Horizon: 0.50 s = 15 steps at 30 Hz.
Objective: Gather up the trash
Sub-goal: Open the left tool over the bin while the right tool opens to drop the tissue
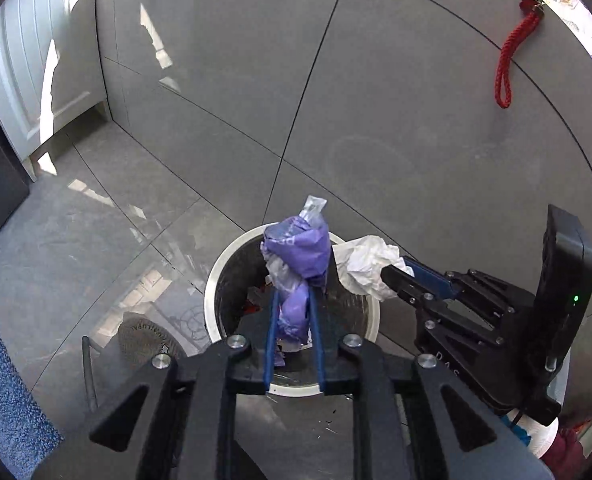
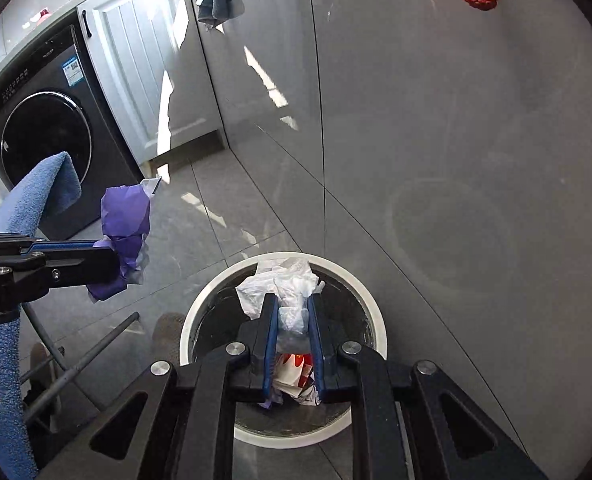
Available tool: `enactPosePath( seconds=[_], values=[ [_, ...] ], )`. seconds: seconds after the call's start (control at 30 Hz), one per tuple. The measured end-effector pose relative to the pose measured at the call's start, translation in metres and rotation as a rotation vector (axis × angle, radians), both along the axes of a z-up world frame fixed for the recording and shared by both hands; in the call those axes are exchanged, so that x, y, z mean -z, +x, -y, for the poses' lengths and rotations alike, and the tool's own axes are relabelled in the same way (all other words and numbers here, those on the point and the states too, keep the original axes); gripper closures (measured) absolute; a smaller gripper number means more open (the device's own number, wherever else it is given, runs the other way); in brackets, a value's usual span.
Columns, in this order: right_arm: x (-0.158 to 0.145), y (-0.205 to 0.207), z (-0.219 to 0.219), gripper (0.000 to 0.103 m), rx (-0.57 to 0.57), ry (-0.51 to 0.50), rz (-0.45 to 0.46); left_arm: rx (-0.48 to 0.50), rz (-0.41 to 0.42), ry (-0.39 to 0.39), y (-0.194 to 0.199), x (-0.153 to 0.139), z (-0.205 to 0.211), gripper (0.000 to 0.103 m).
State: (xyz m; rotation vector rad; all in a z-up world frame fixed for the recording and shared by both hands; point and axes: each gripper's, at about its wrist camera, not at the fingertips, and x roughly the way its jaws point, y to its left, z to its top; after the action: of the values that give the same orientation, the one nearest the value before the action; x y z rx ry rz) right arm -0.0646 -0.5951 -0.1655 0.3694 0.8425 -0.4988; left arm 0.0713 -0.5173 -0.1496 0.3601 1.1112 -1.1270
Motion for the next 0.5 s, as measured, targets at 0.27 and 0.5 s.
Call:
enactPosePath(
  seconds=[0.27,0.5],
  values=[
    [0.031,0.013,0.011,0.078,0.02,0.007,-0.078,-0.04,-0.126,-0.048,0.014,0.012,0.011,0.06],
    [0.02,-0.002,0.003,0.071,0.026,-0.006,-0.074,-0.052,-0.018,-0.06,0.006,-0.017,-0.016,0.06]
  ],
)
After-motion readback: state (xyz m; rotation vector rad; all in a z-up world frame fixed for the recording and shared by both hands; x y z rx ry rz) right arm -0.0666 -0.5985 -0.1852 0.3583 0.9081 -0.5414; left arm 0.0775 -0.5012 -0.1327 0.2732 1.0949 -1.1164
